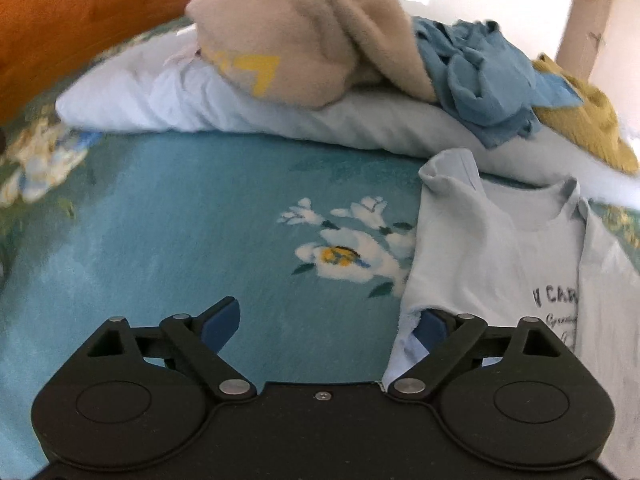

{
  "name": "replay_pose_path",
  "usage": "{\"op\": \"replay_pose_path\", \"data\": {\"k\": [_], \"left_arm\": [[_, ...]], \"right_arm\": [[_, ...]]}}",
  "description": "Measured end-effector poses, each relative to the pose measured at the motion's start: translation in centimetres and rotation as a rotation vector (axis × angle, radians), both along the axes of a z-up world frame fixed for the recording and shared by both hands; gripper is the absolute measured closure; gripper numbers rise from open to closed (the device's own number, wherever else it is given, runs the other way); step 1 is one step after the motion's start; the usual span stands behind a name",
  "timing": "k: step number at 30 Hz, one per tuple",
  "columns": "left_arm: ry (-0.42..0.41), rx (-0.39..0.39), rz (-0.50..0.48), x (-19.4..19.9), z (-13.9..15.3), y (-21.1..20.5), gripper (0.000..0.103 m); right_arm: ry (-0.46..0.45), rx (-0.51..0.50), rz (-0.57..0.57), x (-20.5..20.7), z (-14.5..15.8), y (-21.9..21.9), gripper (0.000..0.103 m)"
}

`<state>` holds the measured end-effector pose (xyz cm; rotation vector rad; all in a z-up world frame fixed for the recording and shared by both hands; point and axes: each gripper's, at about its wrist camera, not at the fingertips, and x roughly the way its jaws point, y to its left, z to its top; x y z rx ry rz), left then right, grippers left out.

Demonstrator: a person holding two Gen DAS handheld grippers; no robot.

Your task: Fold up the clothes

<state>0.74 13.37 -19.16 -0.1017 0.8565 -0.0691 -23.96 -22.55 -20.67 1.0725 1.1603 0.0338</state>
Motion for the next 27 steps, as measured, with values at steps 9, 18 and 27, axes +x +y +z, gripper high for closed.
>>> {"op": "replay_pose_path", "data": {"k": [9,18,27], "left_arm": [[0.102,-0.066,-0.094,-0.4,0.1,2.2,0.011],[0.086,-0.022,-0.105,-1.6,4.3,5.5,0.011],[0.054,-0.128,-0.185,9.3,5.6,-0.5,0.015]], "right_arm": [[-0.002,-0.157,0.195,1.6,3.2,0.8,0.079],[-0.142,-0.368,0.259,5.3,8.4,-3.8,0.065],[-0.335,-0.504,0.323,23.0,8.2,-6.6,0.065]]}}
